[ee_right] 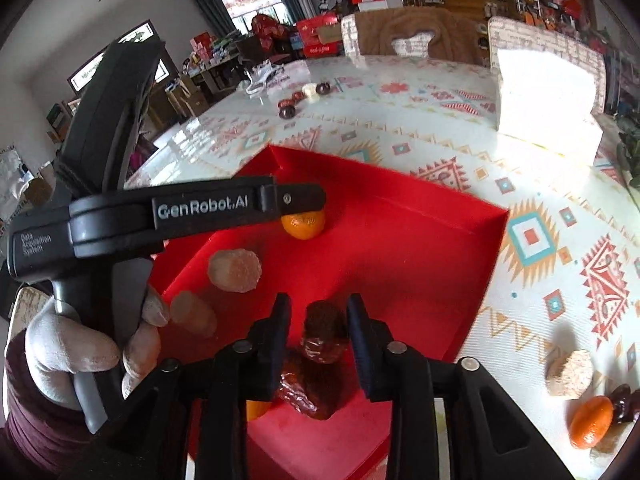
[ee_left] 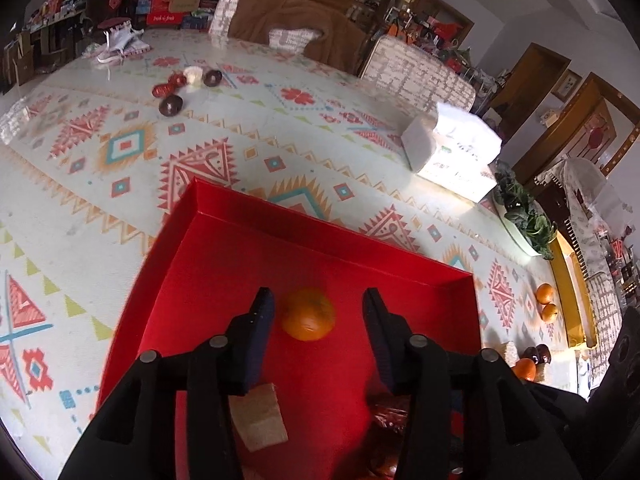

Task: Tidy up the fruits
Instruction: 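Carry the orange into the red tray with left tool while right tool drops the date there, then move both open tools back over the remaining fruits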

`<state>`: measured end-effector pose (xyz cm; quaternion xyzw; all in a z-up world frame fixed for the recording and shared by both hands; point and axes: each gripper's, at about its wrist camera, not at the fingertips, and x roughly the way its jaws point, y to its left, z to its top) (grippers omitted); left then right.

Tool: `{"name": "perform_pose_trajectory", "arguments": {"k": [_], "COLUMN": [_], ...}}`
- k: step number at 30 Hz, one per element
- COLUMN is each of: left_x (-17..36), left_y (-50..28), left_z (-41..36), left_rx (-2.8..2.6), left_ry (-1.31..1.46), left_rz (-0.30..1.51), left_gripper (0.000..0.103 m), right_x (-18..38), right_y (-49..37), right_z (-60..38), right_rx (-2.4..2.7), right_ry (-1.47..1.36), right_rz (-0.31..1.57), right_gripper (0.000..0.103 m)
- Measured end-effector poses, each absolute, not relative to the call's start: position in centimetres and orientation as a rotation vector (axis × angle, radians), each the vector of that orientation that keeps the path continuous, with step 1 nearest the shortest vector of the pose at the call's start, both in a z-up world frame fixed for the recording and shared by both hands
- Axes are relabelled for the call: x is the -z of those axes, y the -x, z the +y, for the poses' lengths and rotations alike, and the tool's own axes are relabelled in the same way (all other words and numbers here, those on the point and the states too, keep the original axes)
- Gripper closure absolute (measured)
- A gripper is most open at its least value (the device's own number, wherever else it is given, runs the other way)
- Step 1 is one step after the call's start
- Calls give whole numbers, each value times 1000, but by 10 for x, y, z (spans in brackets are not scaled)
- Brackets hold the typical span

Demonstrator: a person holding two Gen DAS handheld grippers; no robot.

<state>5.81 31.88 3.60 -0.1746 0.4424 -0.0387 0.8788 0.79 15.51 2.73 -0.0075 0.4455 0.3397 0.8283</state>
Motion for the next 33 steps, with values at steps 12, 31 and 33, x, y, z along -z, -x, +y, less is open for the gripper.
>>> {"name": "perform_pose_trajectory", "arguments": {"k": [12,31,33], "left_x": [-108,-77,-78], "left_y": [30,69,70], "left_z": [275,143,146], "left_rx": [143,302,291], "left_ry": [340,270,269], "left_rz": [731,782,779], "left_gripper": [31,26,26], "right_x": [-82,-34,-29], "right_y": [28,52,49], "right_z": [53,-107,-96], "right_rx": [-619,-378,-386], "right_ry": [-98,-170,-133], "right_rz": [802,867,871], "right_gripper": [64,62,62]}}
